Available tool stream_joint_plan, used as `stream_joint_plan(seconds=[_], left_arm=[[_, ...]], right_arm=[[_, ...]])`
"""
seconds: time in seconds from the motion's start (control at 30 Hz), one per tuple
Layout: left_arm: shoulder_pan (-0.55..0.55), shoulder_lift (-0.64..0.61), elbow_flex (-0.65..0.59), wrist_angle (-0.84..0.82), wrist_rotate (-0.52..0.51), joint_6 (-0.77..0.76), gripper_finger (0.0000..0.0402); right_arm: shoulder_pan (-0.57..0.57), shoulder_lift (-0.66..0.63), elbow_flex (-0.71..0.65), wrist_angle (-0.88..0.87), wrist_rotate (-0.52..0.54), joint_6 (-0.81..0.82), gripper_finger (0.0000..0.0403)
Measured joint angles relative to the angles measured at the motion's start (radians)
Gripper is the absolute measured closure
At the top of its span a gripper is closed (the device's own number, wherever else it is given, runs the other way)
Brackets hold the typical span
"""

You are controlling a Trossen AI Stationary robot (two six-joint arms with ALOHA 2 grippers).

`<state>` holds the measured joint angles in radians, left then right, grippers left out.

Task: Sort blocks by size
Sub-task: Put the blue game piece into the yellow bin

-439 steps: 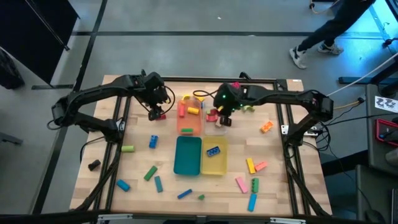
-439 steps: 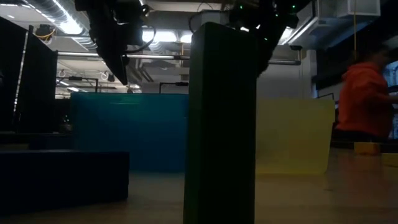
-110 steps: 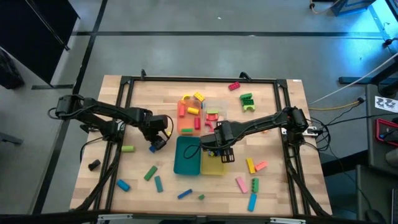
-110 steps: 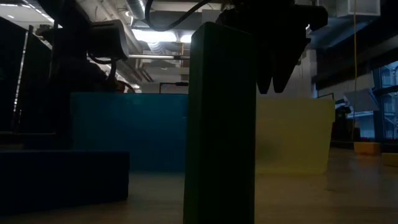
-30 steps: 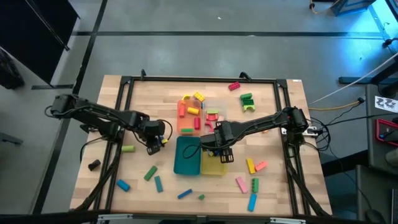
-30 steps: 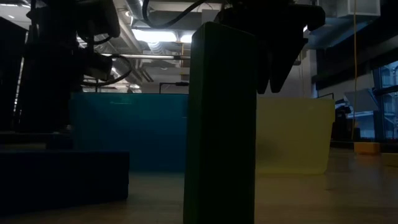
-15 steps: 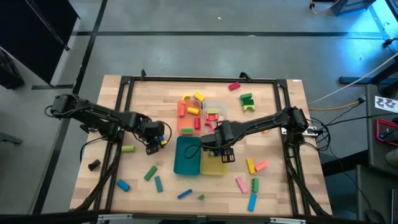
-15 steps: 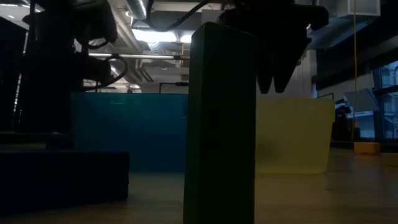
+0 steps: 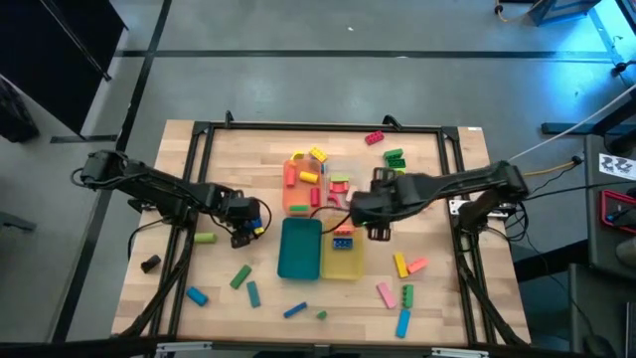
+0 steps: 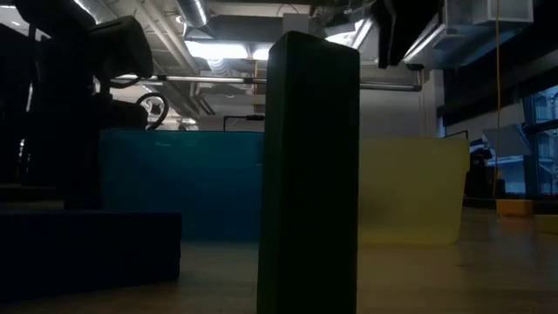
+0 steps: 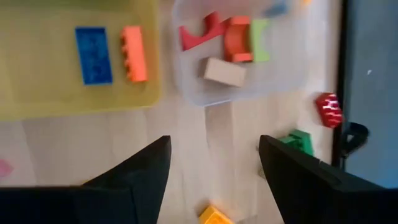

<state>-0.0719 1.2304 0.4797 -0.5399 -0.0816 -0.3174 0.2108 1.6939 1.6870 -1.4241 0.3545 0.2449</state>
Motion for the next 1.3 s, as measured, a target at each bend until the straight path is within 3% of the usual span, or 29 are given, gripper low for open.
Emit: stream_joint_plan(seconds=[0.1,0.27,0.43,0.6,0.9,1.0,1.1,1.3], left_arm=[[0.000,0.000,-0.003,0.002,-0.016,0.043,0.0196],[0.000,0.000,-0.003,0.005,-0.023,0.085,0.0276],[0.001,0.000,0.017,-0.044,-0.013,0.088,0.0278],[0.001,-0.021,0.078,-0.097,0.012,0.090,0.0278],[0.001,-0.218,0.155,-0.148,0.026,0.090,0.0278],[0.001,-0.278,0.160,-0.030,0.025,0.115,0.0278],[0.001,-0.286,0.160,0.191,0.020,0.150,0.0278],[-0.001,-0.138,0.161,0.651,0.020,0.290,0.0278]], right_arm=[[0.000,-0.094,-0.077,0.041,0.036,0.053,0.0157],[0.000,-0.262,-0.280,0.148,0.082,0.209,0.0157],[-0.001,-0.373,-0.456,0.218,0.019,0.367,0.0157],[-0.001,-0.390,-0.535,0.222,-0.079,0.497,0.0157],[-0.002,-0.386,-0.607,0.274,-0.081,0.594,0.0157],[-0.002,-0.386,-0.628,0.267,-0.004,0.722,0.0157],[-0.002,-0.386,-0.652,0.262,0.078,0.938,0.0157],[-0.002,-0.386,-0.691,0.246,0.086,1.122,0.0157]])
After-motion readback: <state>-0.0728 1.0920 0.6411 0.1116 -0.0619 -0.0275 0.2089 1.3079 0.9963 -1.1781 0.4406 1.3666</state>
